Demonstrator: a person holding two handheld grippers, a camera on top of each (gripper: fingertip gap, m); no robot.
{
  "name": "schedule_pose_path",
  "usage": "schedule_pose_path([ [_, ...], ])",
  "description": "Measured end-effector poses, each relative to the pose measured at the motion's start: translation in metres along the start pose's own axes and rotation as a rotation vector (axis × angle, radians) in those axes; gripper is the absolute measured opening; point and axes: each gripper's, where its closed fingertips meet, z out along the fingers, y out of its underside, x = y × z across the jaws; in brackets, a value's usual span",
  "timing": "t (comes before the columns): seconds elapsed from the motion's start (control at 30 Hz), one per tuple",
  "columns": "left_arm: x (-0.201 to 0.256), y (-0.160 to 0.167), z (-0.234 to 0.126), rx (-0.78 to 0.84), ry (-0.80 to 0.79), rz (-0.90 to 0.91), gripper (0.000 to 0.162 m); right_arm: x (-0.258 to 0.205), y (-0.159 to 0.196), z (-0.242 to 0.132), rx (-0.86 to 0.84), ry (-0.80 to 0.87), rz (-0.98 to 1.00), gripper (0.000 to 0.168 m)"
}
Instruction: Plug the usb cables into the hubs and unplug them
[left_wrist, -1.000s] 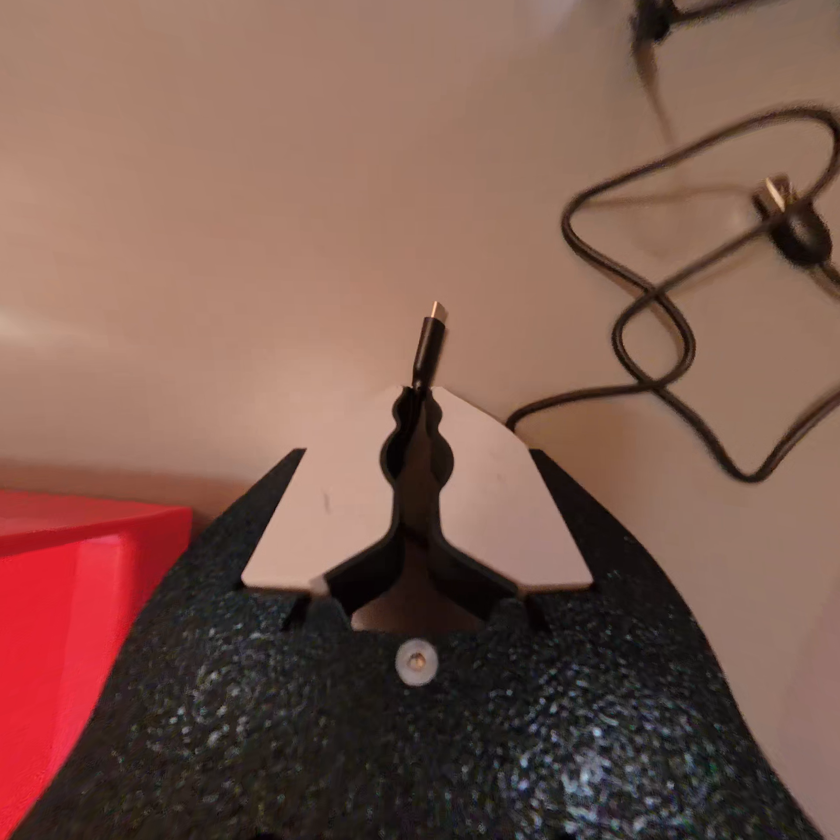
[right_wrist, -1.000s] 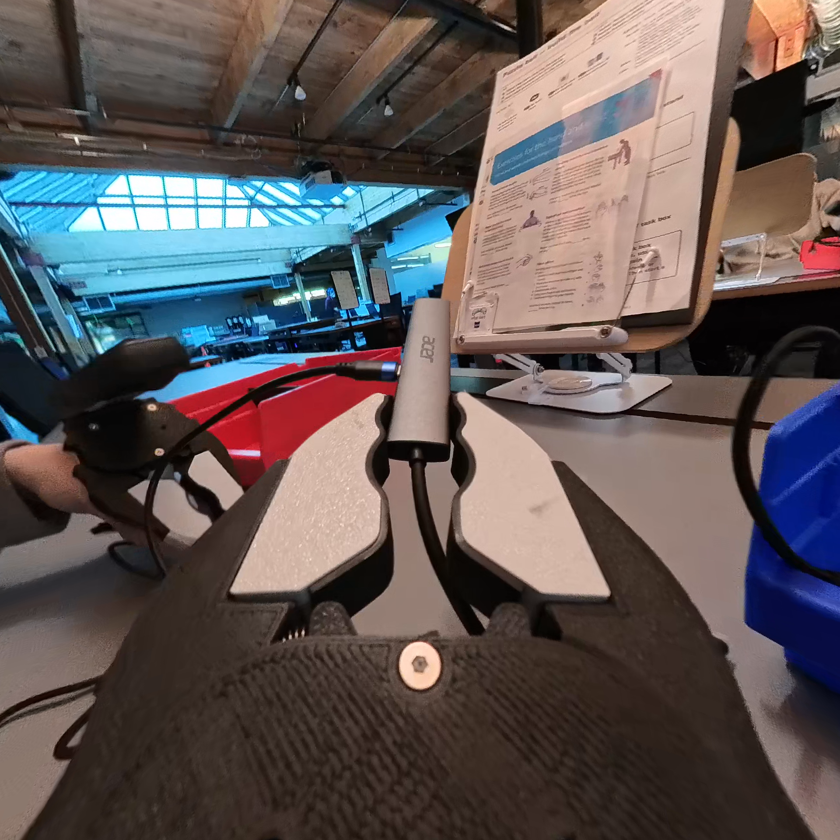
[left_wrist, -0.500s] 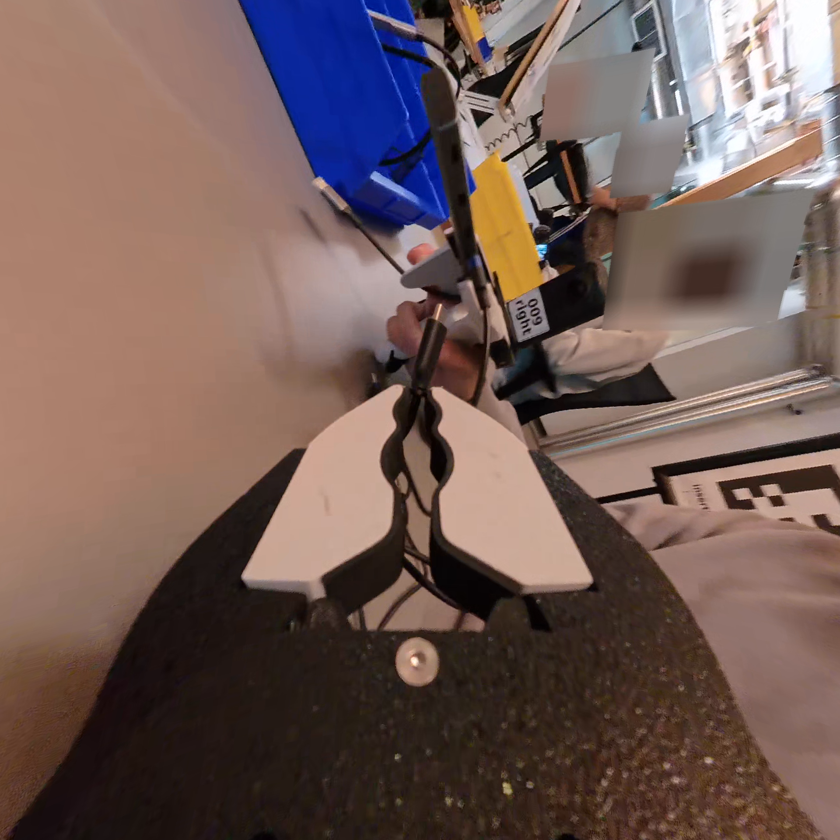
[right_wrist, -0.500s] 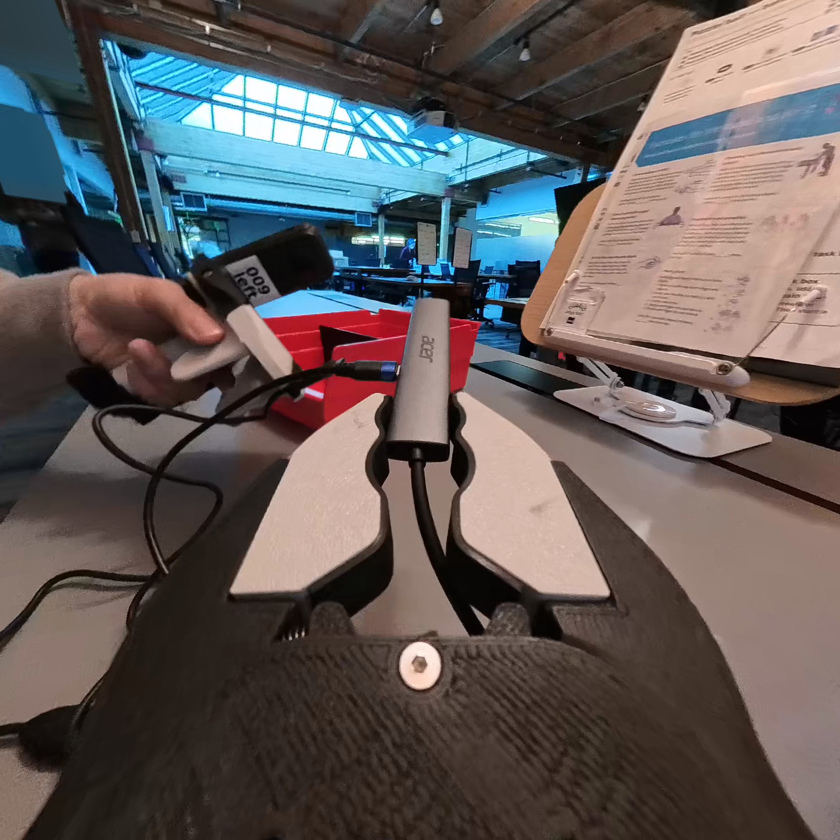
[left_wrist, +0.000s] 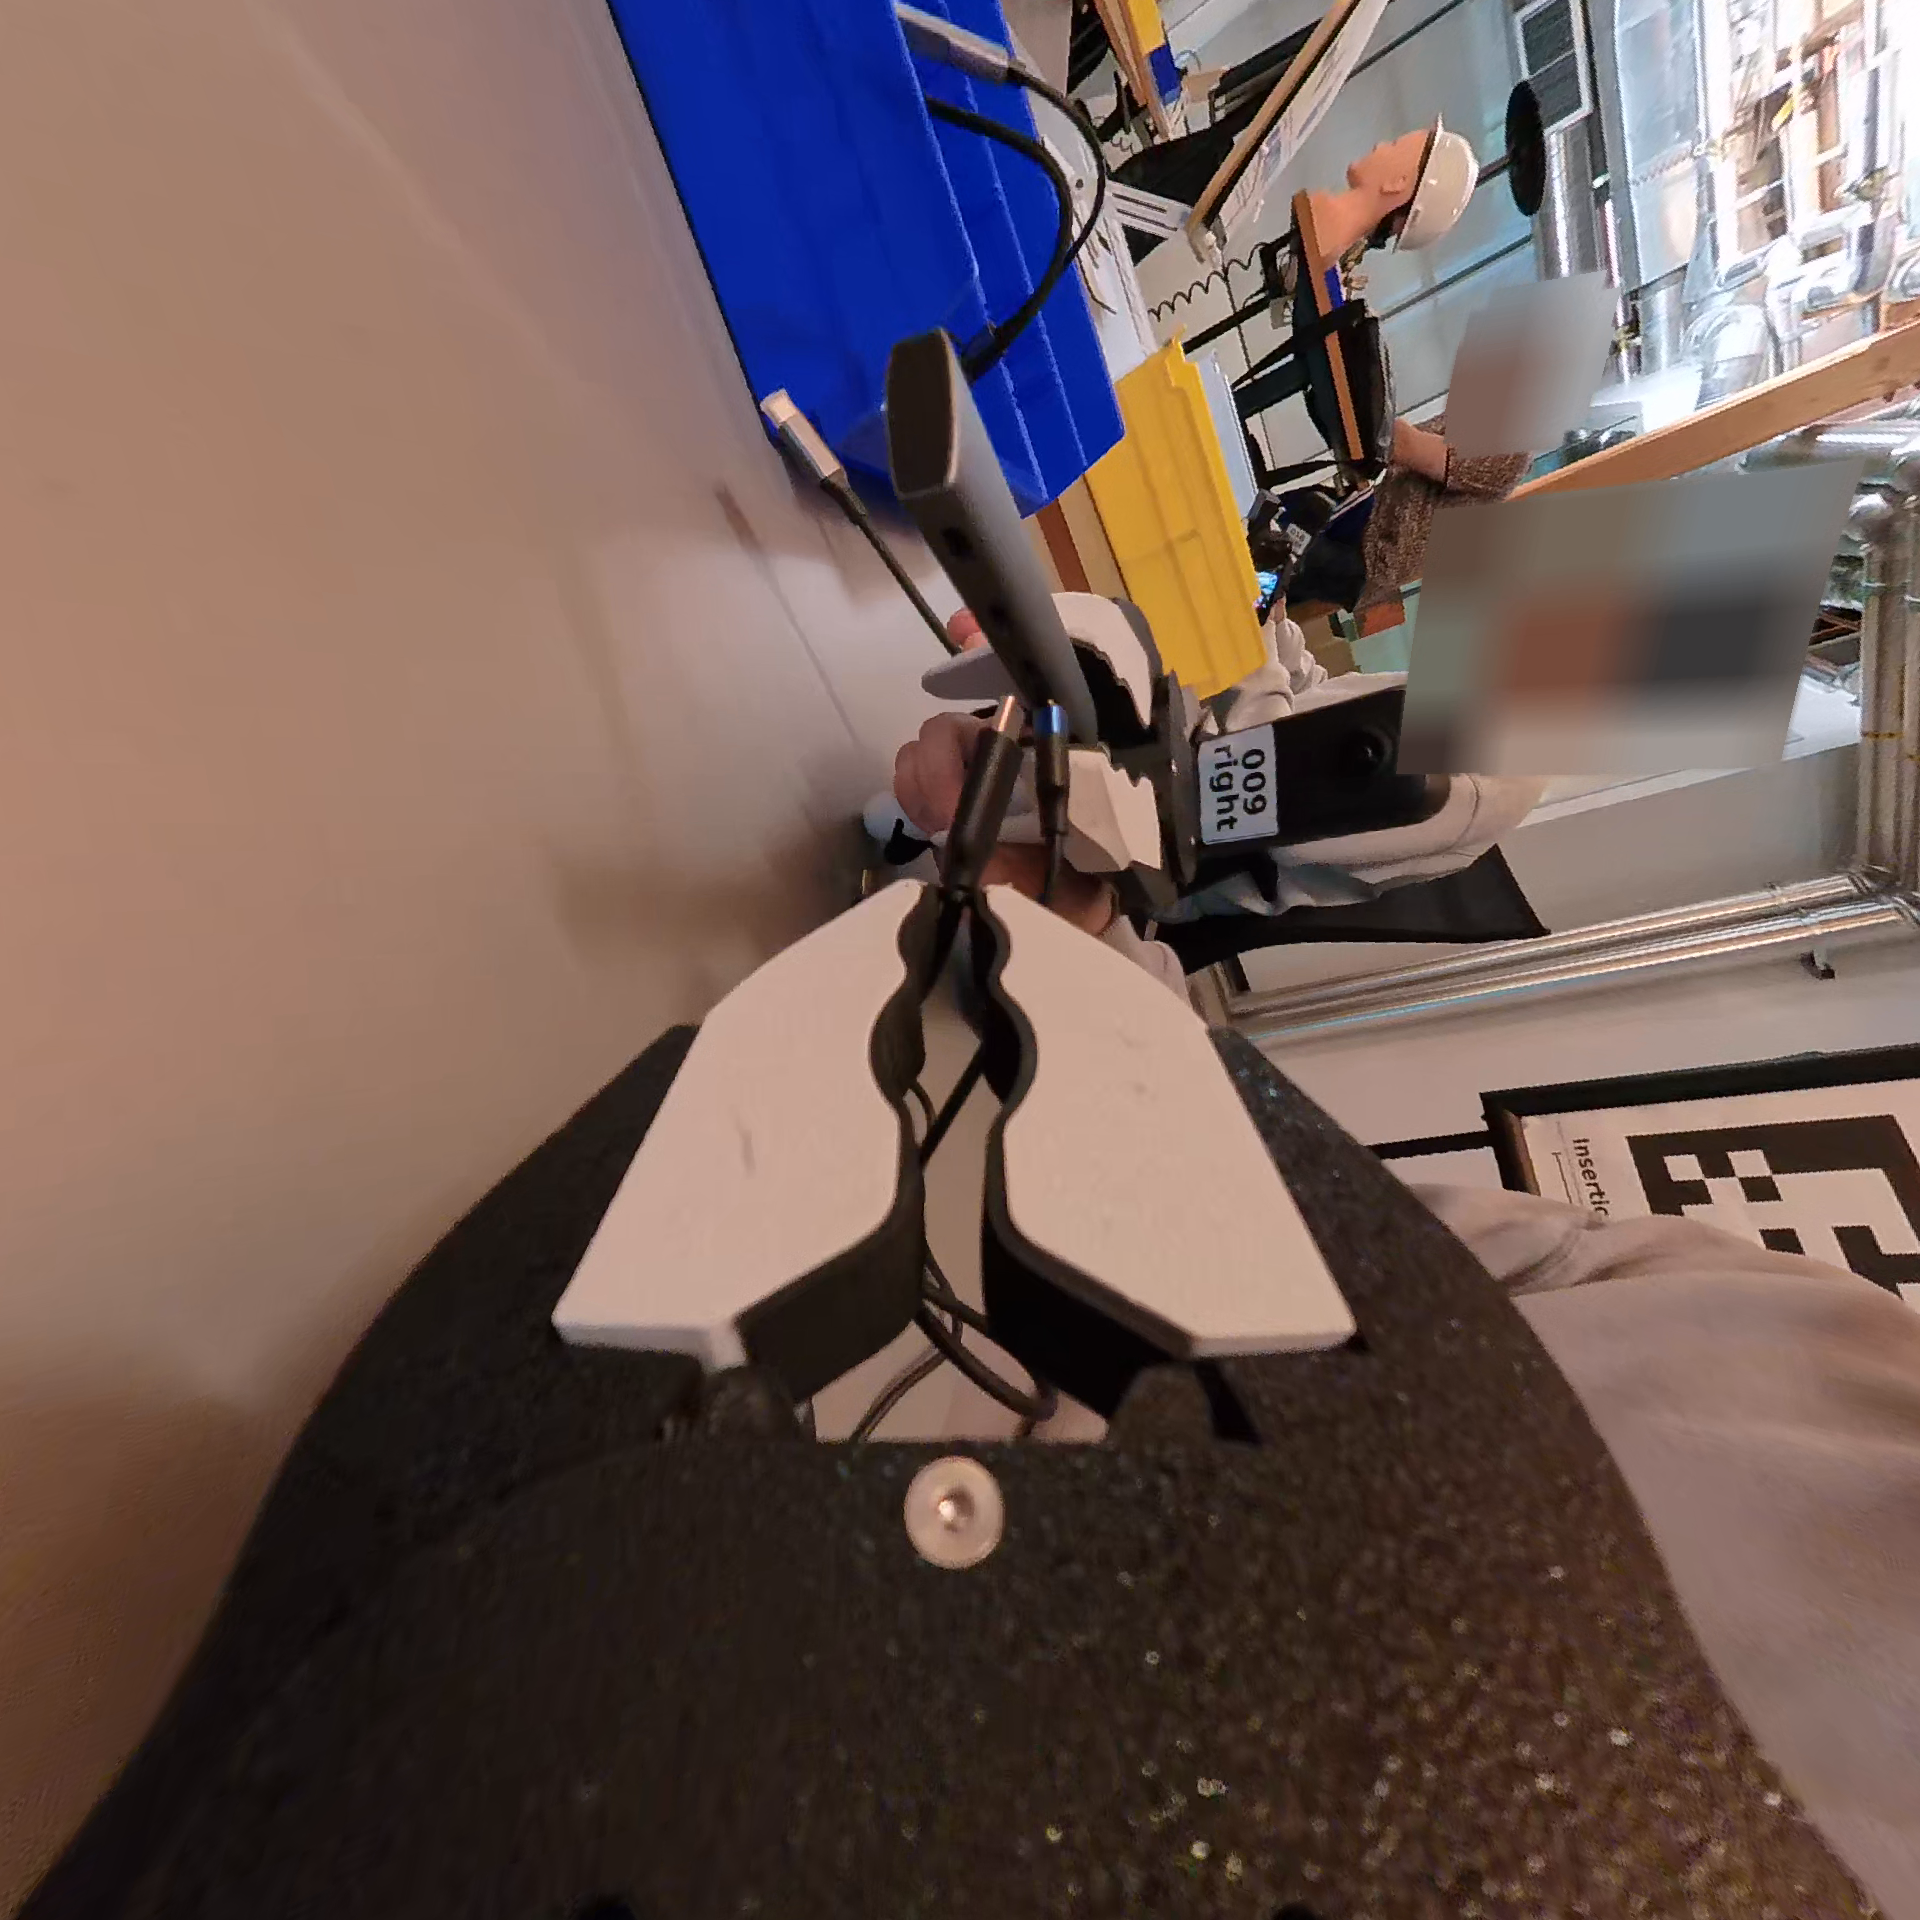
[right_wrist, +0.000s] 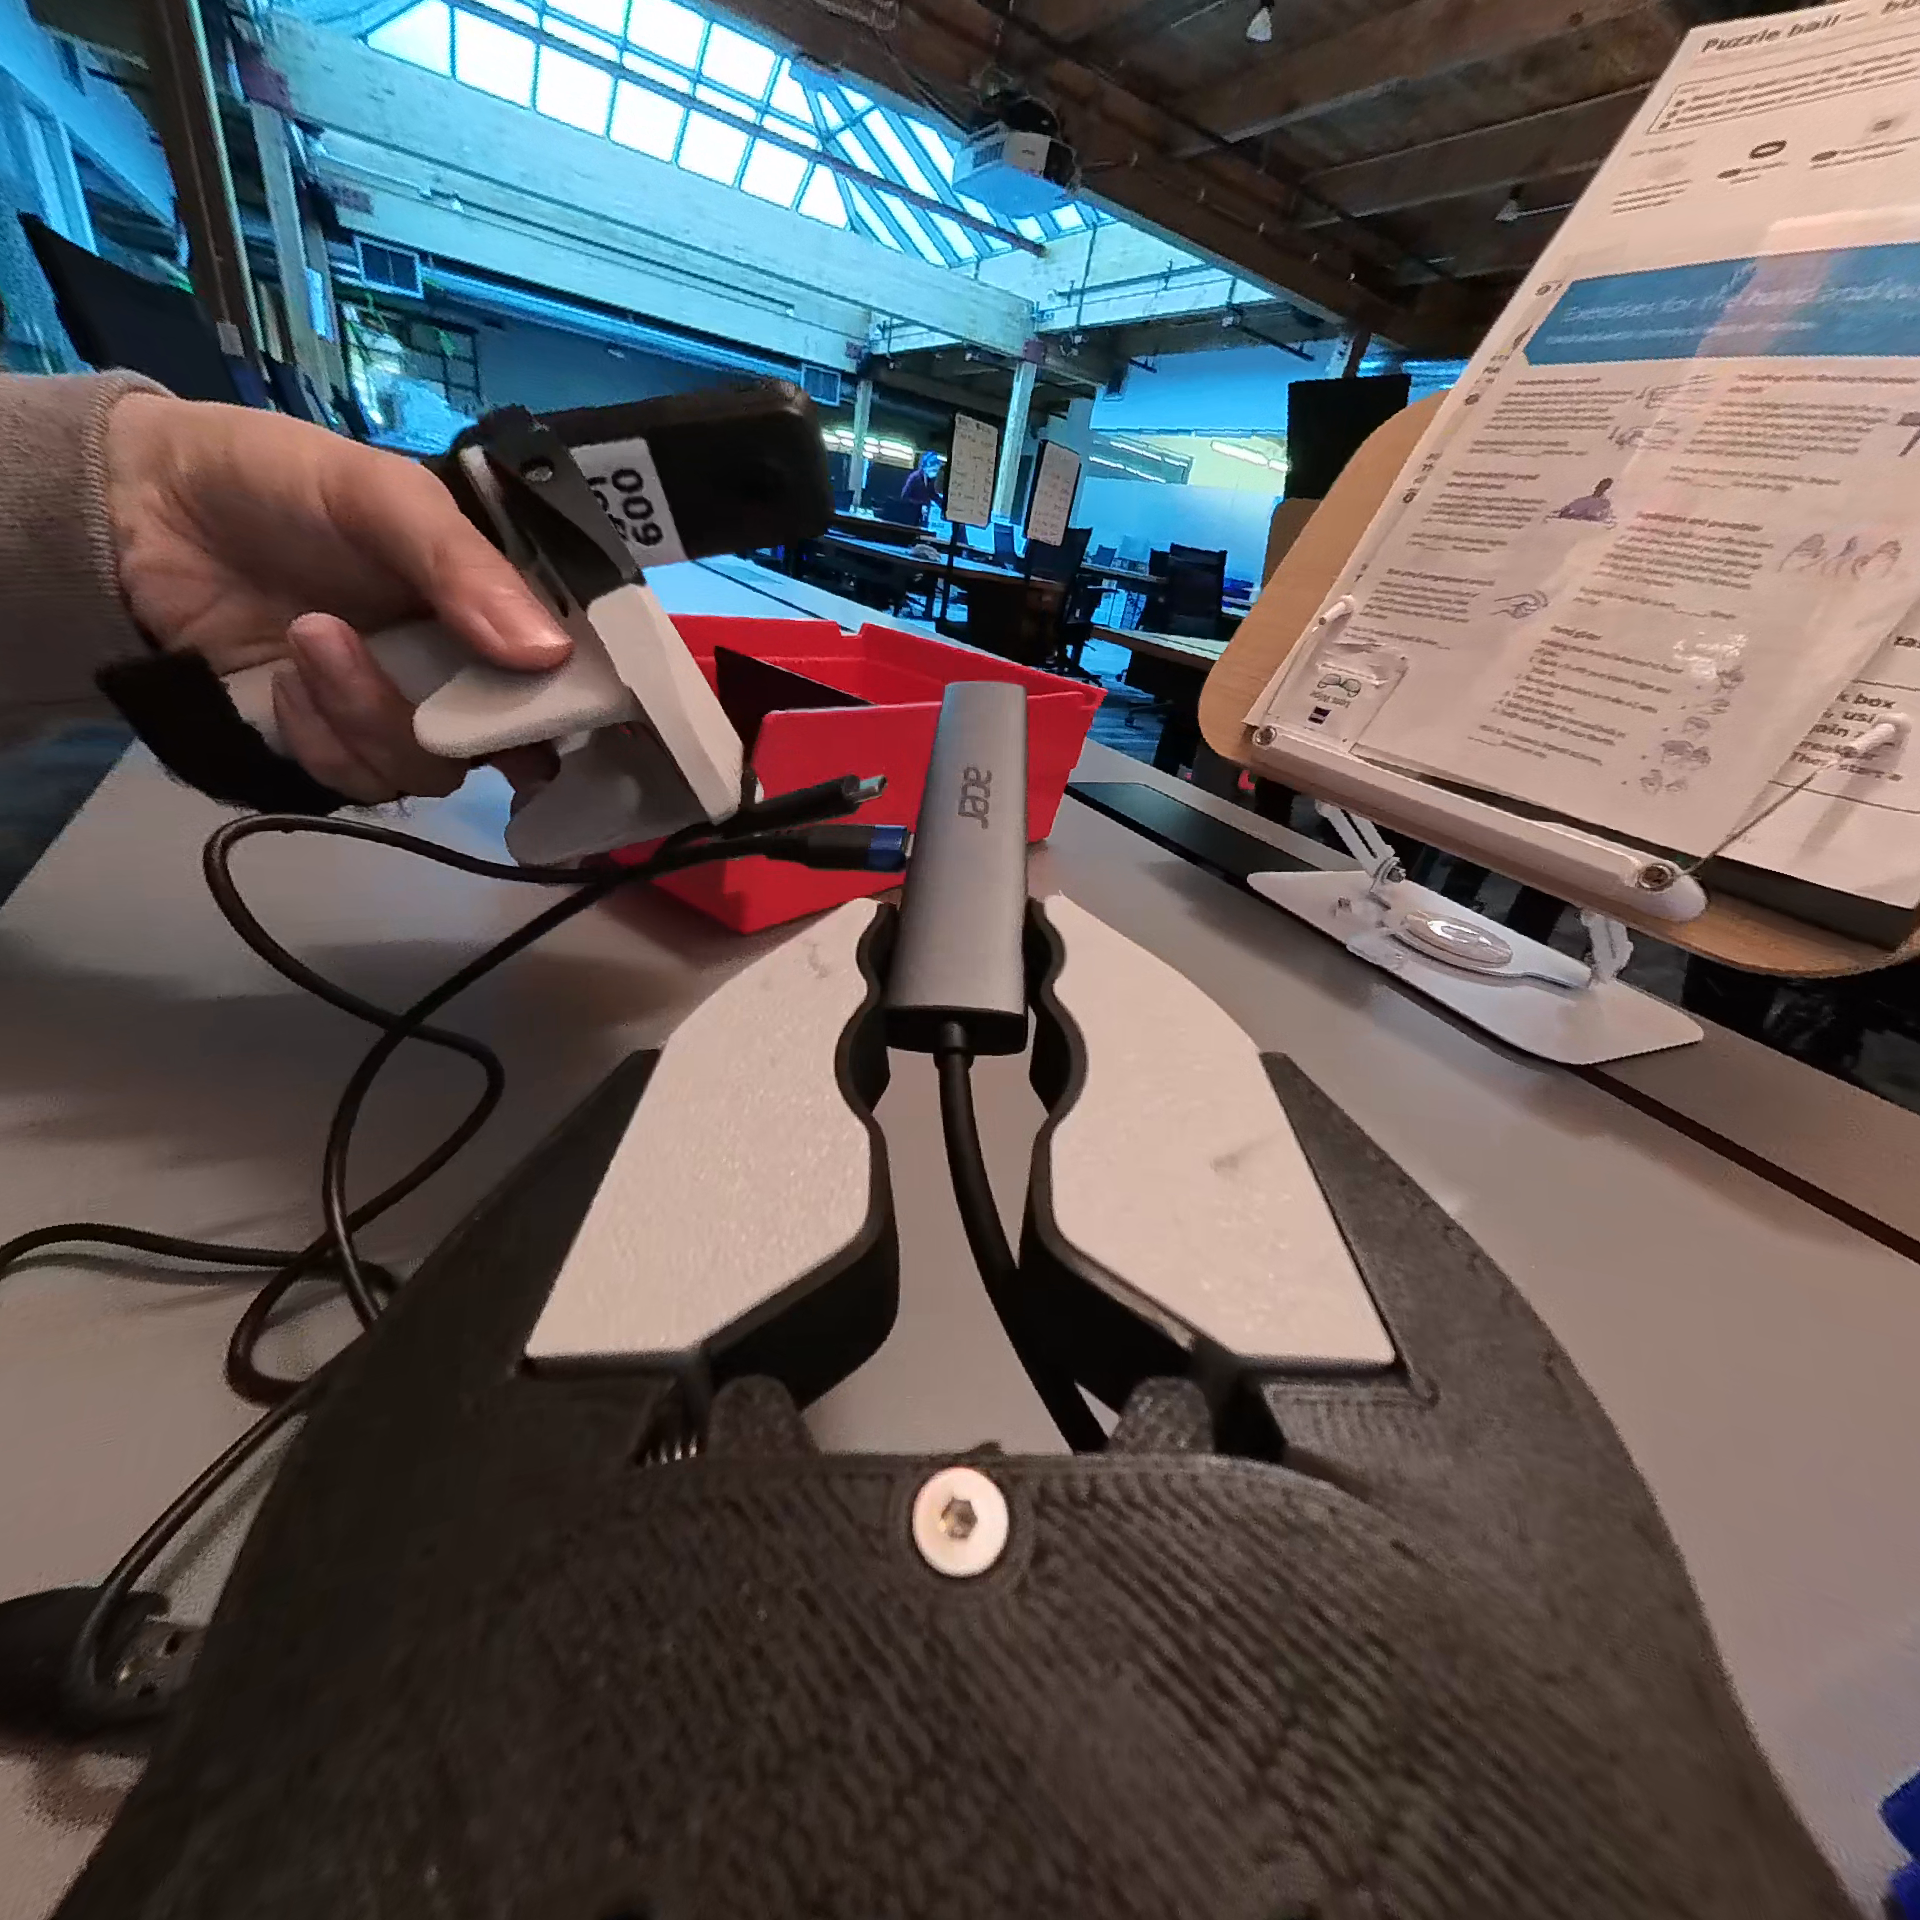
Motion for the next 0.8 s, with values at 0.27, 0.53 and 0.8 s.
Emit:
schedule_pose_path([
  [0.27, -0.004, 0.002, 0.005, -0.006, -0.024, 0.005, 0.005, -0.011, 0.008, 0.007, -0.063, -0.027, -0.078, 0.024],
  [0.53, -0.009, 0.004, 0.004, -0.005, -0.054, 0.012, 0.005, -0.007, 0.006, 0.006, -0.047, -0.006, -0.064, 0.024],
  [0.8, -0.009, 0.002, 0.004, 0.009, -0.051, 0.003, 0.005, -0.008, 0.007, 0.007, -0.052, -0.005, -0.072, 0.024],
])
